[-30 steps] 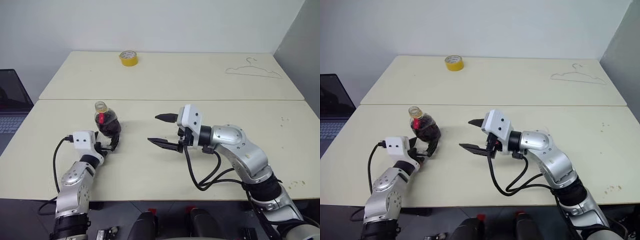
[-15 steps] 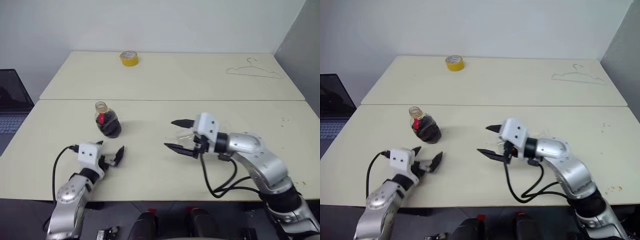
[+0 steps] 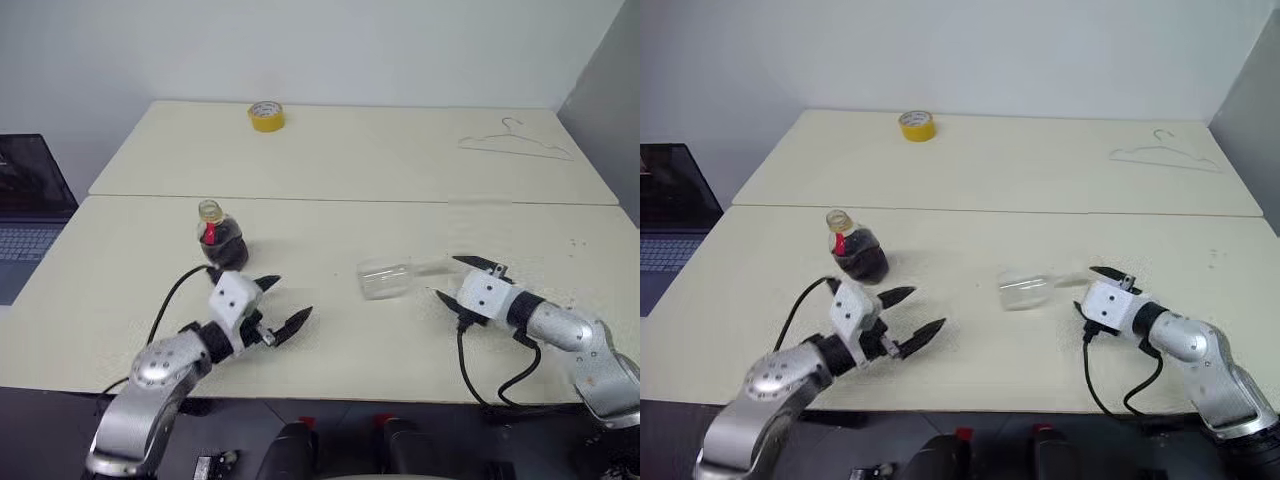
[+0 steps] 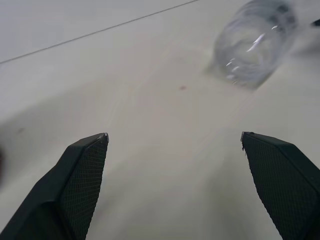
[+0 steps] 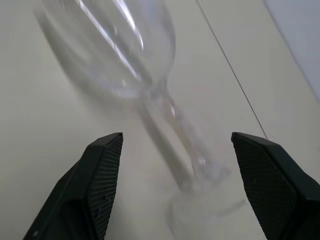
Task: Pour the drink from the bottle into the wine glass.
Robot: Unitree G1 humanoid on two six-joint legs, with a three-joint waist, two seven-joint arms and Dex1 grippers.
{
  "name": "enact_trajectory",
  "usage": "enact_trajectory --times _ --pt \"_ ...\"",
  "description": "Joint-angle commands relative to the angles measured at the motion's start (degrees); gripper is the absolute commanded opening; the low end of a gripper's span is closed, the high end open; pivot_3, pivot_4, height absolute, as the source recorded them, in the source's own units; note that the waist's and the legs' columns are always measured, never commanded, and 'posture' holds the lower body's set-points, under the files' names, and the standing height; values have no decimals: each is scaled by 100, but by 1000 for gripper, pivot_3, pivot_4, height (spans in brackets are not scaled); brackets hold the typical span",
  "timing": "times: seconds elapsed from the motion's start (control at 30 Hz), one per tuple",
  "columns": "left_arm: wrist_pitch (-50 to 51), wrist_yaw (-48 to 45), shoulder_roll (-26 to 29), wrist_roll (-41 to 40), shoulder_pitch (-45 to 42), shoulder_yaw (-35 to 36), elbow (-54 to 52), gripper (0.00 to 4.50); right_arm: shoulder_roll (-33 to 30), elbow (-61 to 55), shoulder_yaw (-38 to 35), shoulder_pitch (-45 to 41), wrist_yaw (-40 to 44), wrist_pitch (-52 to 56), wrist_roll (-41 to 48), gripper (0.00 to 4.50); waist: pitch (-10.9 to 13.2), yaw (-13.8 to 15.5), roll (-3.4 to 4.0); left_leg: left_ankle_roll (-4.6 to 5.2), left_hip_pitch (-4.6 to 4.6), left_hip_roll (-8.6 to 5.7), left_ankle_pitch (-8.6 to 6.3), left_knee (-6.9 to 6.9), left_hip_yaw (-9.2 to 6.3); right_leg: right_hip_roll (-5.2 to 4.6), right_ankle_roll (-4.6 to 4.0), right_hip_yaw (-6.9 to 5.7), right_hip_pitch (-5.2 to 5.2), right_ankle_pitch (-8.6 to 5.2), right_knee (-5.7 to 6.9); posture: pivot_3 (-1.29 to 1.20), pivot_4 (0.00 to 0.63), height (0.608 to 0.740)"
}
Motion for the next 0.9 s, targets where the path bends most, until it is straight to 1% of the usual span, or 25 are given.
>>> enact_trajectory --times 0.03,0.1,0.17,0.3,0.47,0.73,0.9 --pt "425 -428 265 -375 -391 -172 -296 4485 -16 207 123 -135 -642 -651 -934 3711 0 -36 0 -2 2 2 1 -1 3 1 0 2 1 0 0 0 150 740" --pt "552 -654 436 -444 -623 -285 -318 4485 105 348 226 -253 -1012 -722 -1432 3711 0 -49 0 -16 2 3 9 -1 1 4 0 1 1 0 1 0 150 740" --pt "585 -755 529 -442 -778 -354 -297 4485 246 408 283 -345 -1206 -765 -1694 3711 0 -64 0 -16 1 4 9 -1 0 5 0 2 1 0 1 0 150 740" --pt "659 -745 510 -452 -1029 -377 -198 4485 514 420 397 -500 -1467 -828 -2121 3711 1 -82 0 -17 0 3 10 0 -2 5 0 2 1 0 1 0 150 740" --pt "614 -767 465 -416 -1087 -435 -132 4485 716 662 590 -676 -1643 -907 -2585 3711 0 -94 0 -17 0 3 10 0 -1 5 -1 3 1 0 1 0 150 740" --pt "476 -814 437 -361 -1034 -498 0 4485 648 1191 764 -795 -1678 -1120 -3042 3711 0 -97 0 -17 1 2 10 1 -1 5 -1 3 1 0 2 0 150 740" --pt "446 -848 403 -368 -1003 -537 76 4485 870 1568 911 -1050 -1984 -1154 -3297 3711 0 -106 0 -16 3 3 10 1 0 5 -2 4 1 0 4 0 150 740"
